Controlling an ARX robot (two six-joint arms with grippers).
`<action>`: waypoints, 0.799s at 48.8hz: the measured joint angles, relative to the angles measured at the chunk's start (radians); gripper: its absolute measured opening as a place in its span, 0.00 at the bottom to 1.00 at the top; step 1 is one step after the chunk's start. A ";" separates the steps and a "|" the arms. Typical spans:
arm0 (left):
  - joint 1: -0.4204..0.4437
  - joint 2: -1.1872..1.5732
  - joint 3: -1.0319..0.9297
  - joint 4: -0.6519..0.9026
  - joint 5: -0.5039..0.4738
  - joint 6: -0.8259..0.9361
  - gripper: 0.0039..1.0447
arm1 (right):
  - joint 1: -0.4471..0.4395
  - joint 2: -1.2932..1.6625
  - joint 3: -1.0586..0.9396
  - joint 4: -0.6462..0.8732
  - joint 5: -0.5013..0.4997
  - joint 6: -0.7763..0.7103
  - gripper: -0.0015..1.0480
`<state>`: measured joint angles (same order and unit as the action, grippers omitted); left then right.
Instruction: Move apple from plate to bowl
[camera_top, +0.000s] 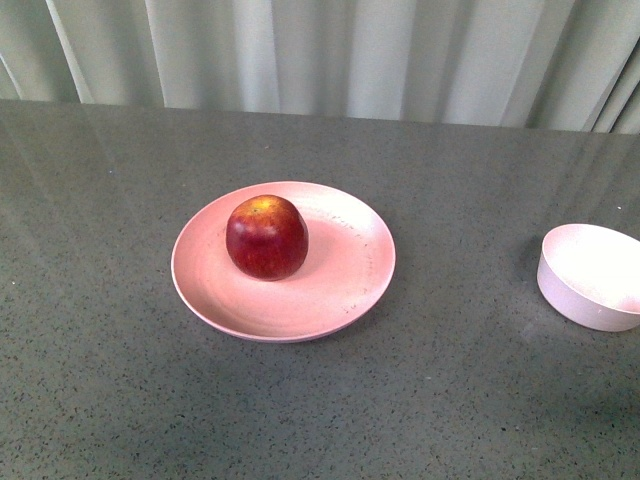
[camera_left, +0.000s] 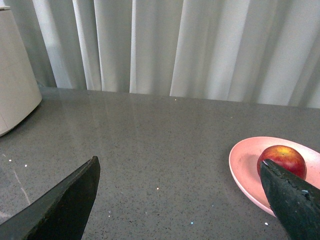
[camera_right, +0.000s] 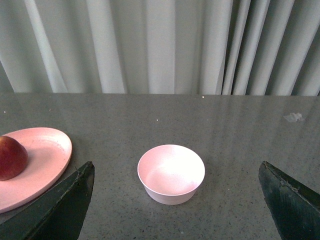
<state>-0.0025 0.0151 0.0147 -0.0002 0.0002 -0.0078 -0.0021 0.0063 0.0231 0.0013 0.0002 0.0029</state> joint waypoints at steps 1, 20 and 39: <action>0.000 0.000 0.000 0.000 0.000 0.000 0.92 | 0.000 0.000 0.000 0.000 0.000 0.000 0.91; 0.000 0.000 0.000 0.000 0.000 0.000 0.92 | -0.079 0.334 0.114 -0.216 -0.101 0.052 0.91; 0.000 0.000 0.000 0.000 0.000 0.000 0.92 | -0.236 1.250 0.358 0.429 -0.181 0.029 0.91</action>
<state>-0.0025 0.0151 0.0147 -0.0002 0.0002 -0.0078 -0.2382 1.2560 0.3813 0.4305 -0.1810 0.0322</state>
